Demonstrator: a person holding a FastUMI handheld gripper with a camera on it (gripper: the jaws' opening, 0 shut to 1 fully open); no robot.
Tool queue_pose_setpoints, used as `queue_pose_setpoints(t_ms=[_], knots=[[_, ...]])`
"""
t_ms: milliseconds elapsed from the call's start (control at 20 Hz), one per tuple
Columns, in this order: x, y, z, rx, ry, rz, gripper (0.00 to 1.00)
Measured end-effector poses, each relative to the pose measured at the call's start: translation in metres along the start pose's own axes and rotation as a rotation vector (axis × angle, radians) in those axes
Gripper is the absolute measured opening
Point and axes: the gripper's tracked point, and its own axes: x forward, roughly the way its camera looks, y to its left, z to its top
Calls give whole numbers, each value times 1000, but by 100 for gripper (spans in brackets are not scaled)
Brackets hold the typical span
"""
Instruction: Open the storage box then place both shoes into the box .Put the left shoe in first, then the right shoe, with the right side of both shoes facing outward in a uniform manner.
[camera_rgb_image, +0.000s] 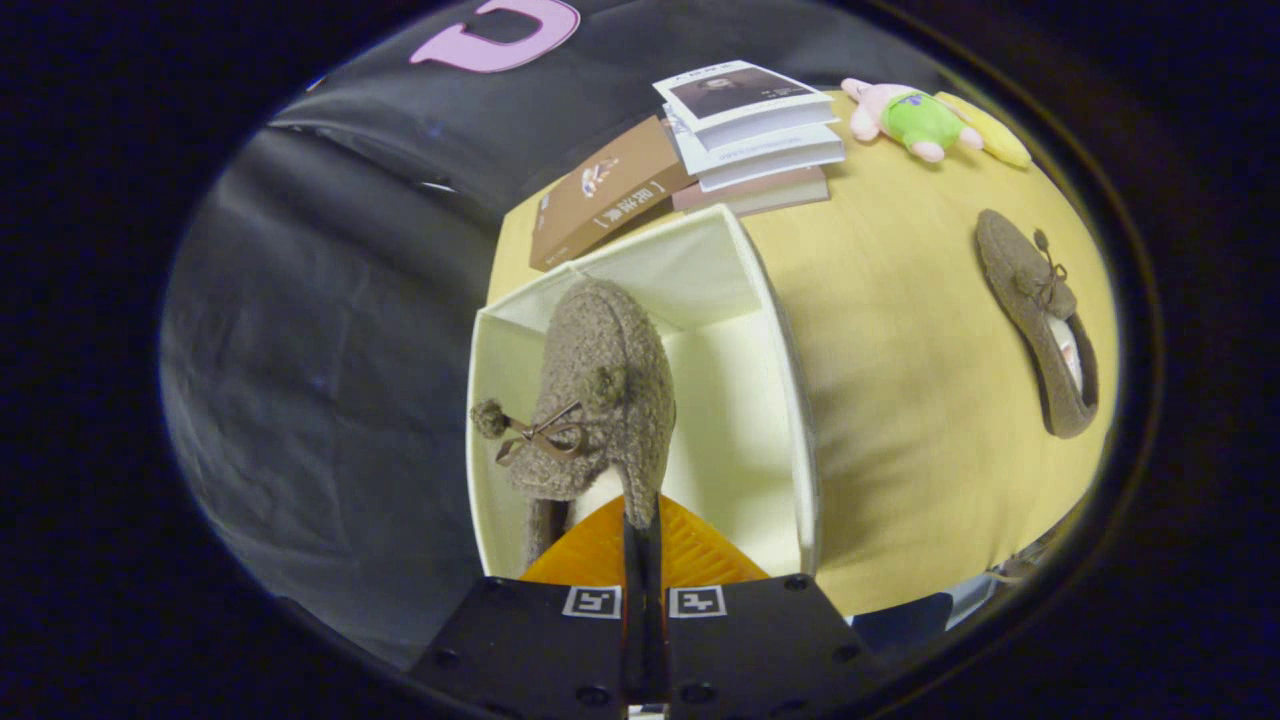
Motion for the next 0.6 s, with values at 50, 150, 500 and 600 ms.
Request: queue_pose_setpoints(t_ms=[50, 150, 500, 600], knots=[[7, -2, 1, -8, -4, -27, 4], [20, -1, -5, -26, 9, -59, 4], [49, 6, -30, -66, 64, -106, 4], [52, 5, -31, -87, 55, -123, 4]])
